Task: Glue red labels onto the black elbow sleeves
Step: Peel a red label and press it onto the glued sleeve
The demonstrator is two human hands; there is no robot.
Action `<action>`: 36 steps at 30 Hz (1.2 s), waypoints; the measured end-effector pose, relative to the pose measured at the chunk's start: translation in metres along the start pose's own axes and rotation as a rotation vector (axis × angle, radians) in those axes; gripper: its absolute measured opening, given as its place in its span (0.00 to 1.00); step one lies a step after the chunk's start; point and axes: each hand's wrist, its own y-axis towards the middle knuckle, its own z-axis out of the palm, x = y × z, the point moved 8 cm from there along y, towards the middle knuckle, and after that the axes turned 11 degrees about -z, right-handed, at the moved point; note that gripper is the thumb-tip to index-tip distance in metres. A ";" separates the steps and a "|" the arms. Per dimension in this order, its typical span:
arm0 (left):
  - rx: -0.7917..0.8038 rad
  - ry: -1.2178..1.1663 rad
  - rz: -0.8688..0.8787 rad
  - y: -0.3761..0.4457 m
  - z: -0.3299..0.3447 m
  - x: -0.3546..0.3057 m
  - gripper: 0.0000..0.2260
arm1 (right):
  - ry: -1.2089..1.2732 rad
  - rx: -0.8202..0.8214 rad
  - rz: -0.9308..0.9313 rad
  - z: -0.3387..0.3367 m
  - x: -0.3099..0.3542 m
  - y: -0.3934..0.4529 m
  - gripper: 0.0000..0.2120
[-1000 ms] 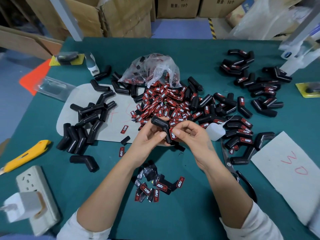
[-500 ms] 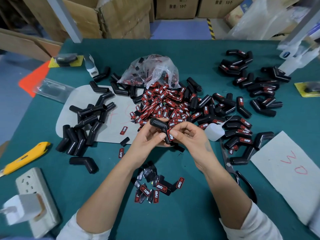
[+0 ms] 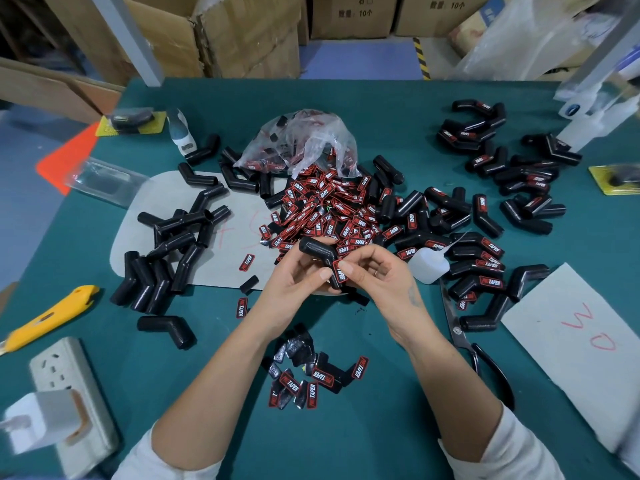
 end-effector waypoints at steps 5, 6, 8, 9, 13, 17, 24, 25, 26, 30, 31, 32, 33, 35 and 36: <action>0.009 0.007 -0.001 0.001 0.000 0.000 0.17 | -0.013 -0.003 -0.014 -0.001 0.000 0.000 0.06; 0.006 0.010 -0.005 0.002 -0.001 0.000 0.18 | -0.015 -0.002 -0.011 -0.001 0.000 0.000 0.05; 0.003 0.016 -0.009 0.002 -0.002 0.001 0.19 | -0.015 -0.001 -0.003 0.000 -0.001 0.000 0.04; 0.004 0.015 -0.009 0.001 -0.001 0.001 0.19 | -0.013 0.000 0.000 0.001 -0.001 0.000 0.04; 0.009 0.012 -0.011 0.001 0.000 0.001 0.20 | -0.004 -0.004 0.002 0.001 0.000 -0.001 0.04; 0.013 0.018 -0.004 0.001 0.000 0.001 0.18 | 0.002 -0.011 0.007 0.000 0.000 0.000 0.03; 0.016 0.025 -0.003 0.002 -0.001 0.002 0.17 | -0.019 -0.008 -0.009 0.000 0.000 0.000 0.06; 0.017 0.024 -0.001 0.002 -0.001 0.003 0.17 | -0.023 -0.009 -0.012 0.000 0.000 0.000 0.06; 0.018 0.024 0.000 0.002 -0.001 0.003 0.17 | -0.029 -0.012 -0.013 0.000 0.000 0.000 0.06; 0.030 0.022 0.003 0.002 -0.001 0.003 0.17 | -0.061 -0.010 -0.025 -0.001 0.000 0.000 0.07; 0.032 0.020 0.003 0.002 -0.001 0.003 0.17 | -0.065 -0.008 -0.028 -0.002 0.000 0.001 0.06; 0.033 0.018 0.002 0.002 -0.001 0.003 0.17 | -0.067 -0.009 -0.032 -0.003 0.000 0.001 0.06; 0.034 0.018 0.002 0.002 -0.001 0.002 0.17 | -0.065 -0.011 -0.035 -0.003 0.000 0.001 0.05; 0.037 0.022 0.003 0.002 0.000 0.002 0.17 | -0.051 -0.017 -0.030 -0.004 0.000 0.001 0.04; 0.038 0.024 0.004 0.002 0.000 0.002 0.17 | -0.045 -0.019 -0.026 -0.004 0.000 0.001 0.04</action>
